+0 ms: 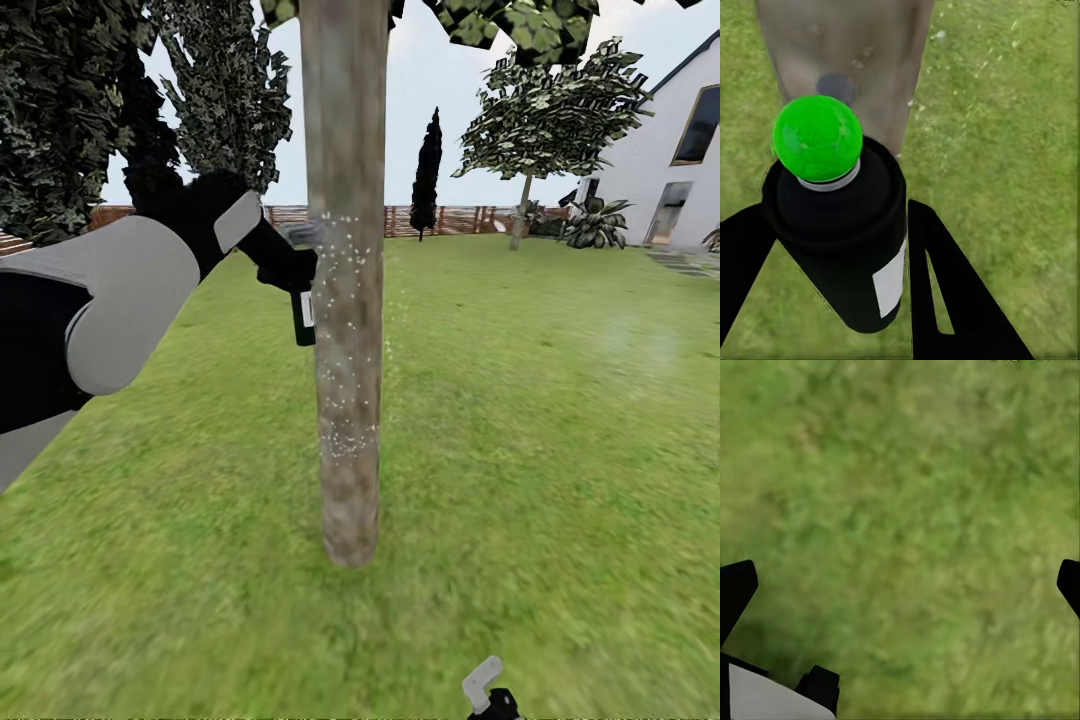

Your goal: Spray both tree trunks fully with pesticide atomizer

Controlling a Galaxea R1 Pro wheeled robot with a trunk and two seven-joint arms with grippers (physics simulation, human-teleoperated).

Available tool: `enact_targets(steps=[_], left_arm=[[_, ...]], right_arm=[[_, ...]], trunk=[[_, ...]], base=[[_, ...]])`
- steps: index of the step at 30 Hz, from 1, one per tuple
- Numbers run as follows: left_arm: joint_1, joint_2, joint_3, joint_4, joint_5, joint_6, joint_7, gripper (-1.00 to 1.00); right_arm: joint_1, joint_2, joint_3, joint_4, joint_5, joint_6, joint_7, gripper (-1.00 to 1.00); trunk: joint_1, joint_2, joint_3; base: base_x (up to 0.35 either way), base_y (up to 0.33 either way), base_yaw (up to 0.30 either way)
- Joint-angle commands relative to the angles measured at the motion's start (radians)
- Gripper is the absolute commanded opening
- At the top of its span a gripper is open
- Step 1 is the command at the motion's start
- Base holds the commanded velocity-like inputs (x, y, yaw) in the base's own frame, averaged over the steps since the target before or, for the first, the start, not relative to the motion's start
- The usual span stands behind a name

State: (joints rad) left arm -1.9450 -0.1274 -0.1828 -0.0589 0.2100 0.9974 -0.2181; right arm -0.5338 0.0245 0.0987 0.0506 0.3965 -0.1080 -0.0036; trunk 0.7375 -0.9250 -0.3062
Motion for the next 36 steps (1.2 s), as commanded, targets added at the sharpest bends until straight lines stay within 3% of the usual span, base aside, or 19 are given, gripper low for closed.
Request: enact_targets(steps=[1,6,9,12,13,15,18,20,23,26,29,34,36], left_arm=[[0.0,0.0,0.0,0.006,0.0,0.0,0.0,-1.0],[0.002,0.003,0.001,0.026,0.0,-0.006,0.004,-1.0],[0.024,0.003,0.001,0.028,0.0,-0.053,0.005,-1.0],[0.134,0.003,0.001,0.028,0.0,-0.195,0.008,-1.0],[0.157,0.005,0.001,0.028,0.0,-0.214,0.008,-1.0],[0.204,0.025,0.002,0.028,0.001,-0.26,0.007,-1.0],[0.323,0.075,0.002,0.028,0.002,-0.364,0.005,-1.0],[0.365,0.083,0.002,0.028,0.002,-0.412,0.005,-1.0],[0.417,0.087,0.002,0.029,0.003,-0.441,0.004,-1.0],[0.472,0.087,0.002,0.03,0.004,-0.531,0.003,-1.0],[0.623,0.088,0.002,0.03,0.005,-0.716,0.002,-1.0],[0.84,0.083,0.002,0.031,0.006,-0.923,0.002,-1.0],[0.894,0.082,0.002,0.031,0.006,-0.979,0.002,-1.0]], right_arm=[[0.0,0.0,0.0,0.0,0.0,-0.001,0.0,1.0],[0.0,0.0,0.0,0.0,-0.001,-0.002,0.0,1.0],[0.0,0.0,-0.001,0.0,-0.001,-0.002,0.001,1.0],[0.0,0.0,-0.001,0.0,-0.001,-0.002,0.001,1.0],[0.0,0.0,-0.001,0.0,-0.001,-0.002,0.001,1.0],[0.0,0.0,-0.001,0.0,-0.001,-0.004,0.001,1.0],[0.0,0.0,-0.001,0.0,0.0,-0.006,0.001,1.0],[0.0,0.0,-0.001,0.0,0.0,-0.006,0.001,1.0],[0.0,0.0,-0.001,0.0,0.001,-0.007,0.001,1.0],[0.0,0.0,-0.001,0.0,0.001,-0.007,0.001,1.0],[0.0,0.0,-0.001,0.0,0.001,-0.007,0.001,1.0],[0.0,-0.001,0.0,-0.005,0.001,-0.012,-0.003,1.0],[0.0,-0.002,0.001,-0.003,0.001,-0.013,-0.004,1.0]], trunk=[[0.0,0.0,0.0],[0.0,0.0,0.0],[0.0,0.0,0.0],[0.0,0.0,0.0],[0.0,0.0,0.0],[0.0,0.0,0.0],[0.0,0.0,0.0],[0.0,0.0,0.0],[0.0,0.0,0.0],[0.0,0.0,0.0],[0.0,0.0,0.0],[0.0,0.0,0.0],[0.0,0.0,0.0]], base=[[-0.032,0.027,0.0],[-0.082,0.118,0.0],[-0.01,0.014,0.0],[-0.001,0.002,0.0],[0.0,0.0,0.0],[0.0,0.0,0.0],[0.0,0.0,0.0],[0.0,0.0,0.0],[0.0,0.0,0.0],[0.0,0.0,0.0],[0.0,0.0,0.0],[0.0,0.0,0.0],[0.0,0.0,0.0]])
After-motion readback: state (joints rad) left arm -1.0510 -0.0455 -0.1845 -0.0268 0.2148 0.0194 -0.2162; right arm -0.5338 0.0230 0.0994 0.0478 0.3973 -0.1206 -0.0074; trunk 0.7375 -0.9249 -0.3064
